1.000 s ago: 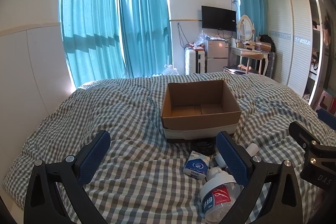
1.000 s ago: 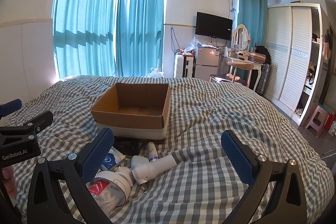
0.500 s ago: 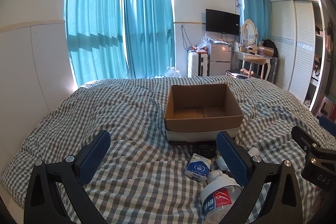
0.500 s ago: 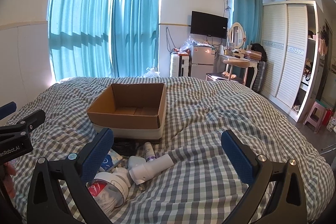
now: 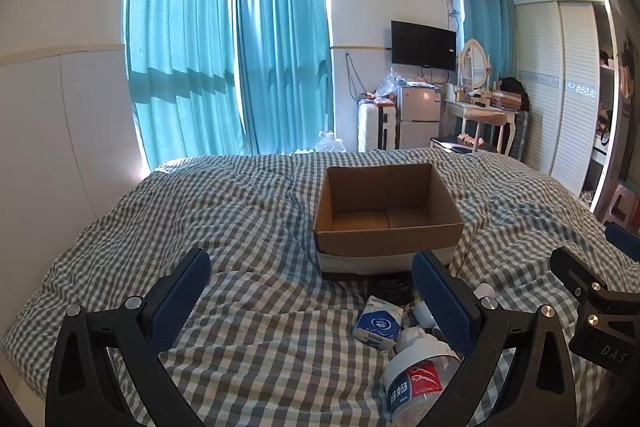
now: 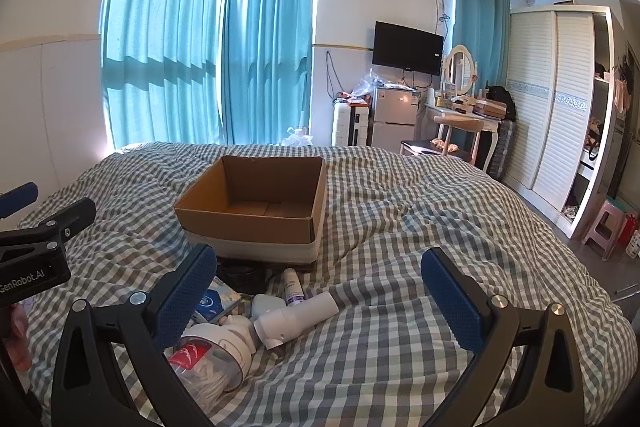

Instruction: Organize objects

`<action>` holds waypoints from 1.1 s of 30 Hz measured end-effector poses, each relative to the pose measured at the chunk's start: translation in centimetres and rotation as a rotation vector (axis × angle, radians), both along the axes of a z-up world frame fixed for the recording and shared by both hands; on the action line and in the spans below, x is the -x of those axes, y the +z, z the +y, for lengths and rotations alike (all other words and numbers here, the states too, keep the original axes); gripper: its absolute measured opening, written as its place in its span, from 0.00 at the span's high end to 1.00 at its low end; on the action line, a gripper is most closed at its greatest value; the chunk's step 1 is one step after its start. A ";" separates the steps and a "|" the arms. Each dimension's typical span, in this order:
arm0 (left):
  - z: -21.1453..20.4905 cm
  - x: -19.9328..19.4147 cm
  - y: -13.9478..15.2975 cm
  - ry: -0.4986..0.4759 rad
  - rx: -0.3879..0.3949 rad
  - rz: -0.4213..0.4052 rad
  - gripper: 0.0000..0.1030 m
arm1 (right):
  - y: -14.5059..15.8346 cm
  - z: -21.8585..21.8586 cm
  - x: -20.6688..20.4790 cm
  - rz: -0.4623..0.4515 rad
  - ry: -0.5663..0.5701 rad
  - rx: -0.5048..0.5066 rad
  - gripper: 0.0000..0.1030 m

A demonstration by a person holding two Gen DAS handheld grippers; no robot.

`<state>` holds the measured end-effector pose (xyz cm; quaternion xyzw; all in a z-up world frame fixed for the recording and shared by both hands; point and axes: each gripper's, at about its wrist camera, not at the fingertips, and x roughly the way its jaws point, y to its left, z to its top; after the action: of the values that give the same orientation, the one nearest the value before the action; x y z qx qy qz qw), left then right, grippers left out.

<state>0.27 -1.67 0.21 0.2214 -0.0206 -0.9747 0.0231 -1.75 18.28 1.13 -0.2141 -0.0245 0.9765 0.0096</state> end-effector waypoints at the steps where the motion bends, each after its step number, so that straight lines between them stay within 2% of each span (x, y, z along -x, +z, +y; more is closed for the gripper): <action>1: 0.0 0.0 0.0 -0.001 0.000 0.000 0.00 | 0.0 0.0 0.0 0.000 0.000 0.002 0.00; 20: -0.2 -0.6 0.5 -0.017 0.002 -0.004 0.00 | 0.7 -0.7 -0.3 -0.012 0.001 -0.006 0.00; 23: -0.5 -0.9 0.4 -0.018 0.004 -0.028 0.00 | 1.2 -1.3 -0.9 -0.002 0.004 -0.013 0.00; 27: -1.5 -1.0 -0.2 -0.027 -0.030 -0.068 0.00 | 1.1 -2.4 -1.3 -0.004 0.030 -0.015 0.00; 33: -2.6 -0.9 -1.5 0.013 -0.002 -0.092 0.00 | -0.4 -4.0 -1.0 -0.042 0.052 -0.041 0.00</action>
<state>1.16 -4.23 -1.26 0.2661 -0.0192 -0.9634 0.0281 -0.76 14.31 0.78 -0.2334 -0.0501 0.9710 -0.0118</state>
